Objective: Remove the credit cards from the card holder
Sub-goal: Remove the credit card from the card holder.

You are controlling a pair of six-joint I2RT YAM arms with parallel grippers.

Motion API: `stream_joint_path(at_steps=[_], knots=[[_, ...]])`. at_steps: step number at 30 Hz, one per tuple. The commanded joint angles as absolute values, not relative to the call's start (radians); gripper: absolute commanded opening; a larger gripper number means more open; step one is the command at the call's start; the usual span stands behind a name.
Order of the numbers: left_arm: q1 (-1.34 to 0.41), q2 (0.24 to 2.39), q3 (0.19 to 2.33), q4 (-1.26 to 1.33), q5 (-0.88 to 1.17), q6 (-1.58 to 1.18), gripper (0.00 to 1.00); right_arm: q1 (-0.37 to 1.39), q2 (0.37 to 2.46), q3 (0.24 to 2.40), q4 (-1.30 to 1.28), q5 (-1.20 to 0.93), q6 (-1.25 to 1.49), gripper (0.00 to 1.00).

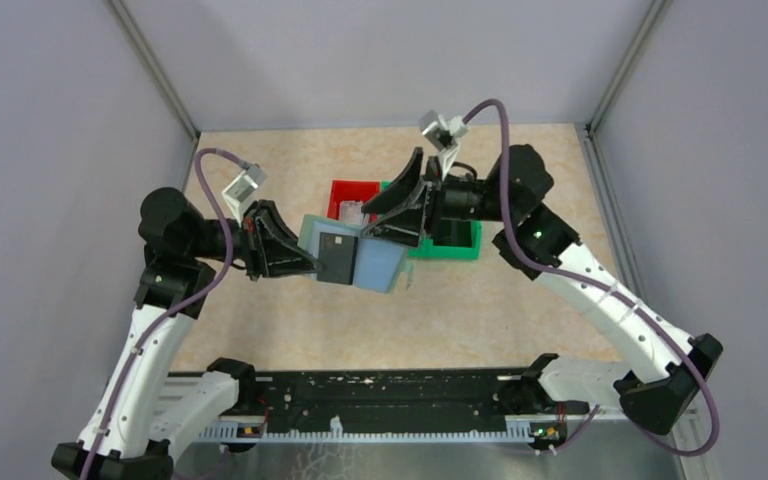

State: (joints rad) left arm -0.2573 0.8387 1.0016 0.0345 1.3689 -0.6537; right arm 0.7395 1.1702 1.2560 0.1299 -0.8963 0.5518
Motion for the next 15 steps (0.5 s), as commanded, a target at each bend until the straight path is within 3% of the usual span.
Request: stream_joint_path(at_steps=[1,4,9,15], knots=[[-0.256,0.835,1.055,-0.180,1.218,-0.464,0.00,0.715,1.071,1.398,-0.032,-0.631,0.466,0.59],[-0.256,0.833,1.060,-0.192,1.170,-0.457,0.00,0.715,1.023,1.367,0.002,-0.598,0.502,0.57],[-0.256,0.833,1.074,-0.219,1.086,-0.428,0.00,0.716,1.020,1.287,0.119,-0.717,0.637,0.48],[-0.256,0.829,1.076,-0.206,1.100,-0.439,0.00,0.721,1.060,1.144,0.292,-0.837,0.798,0.47]])
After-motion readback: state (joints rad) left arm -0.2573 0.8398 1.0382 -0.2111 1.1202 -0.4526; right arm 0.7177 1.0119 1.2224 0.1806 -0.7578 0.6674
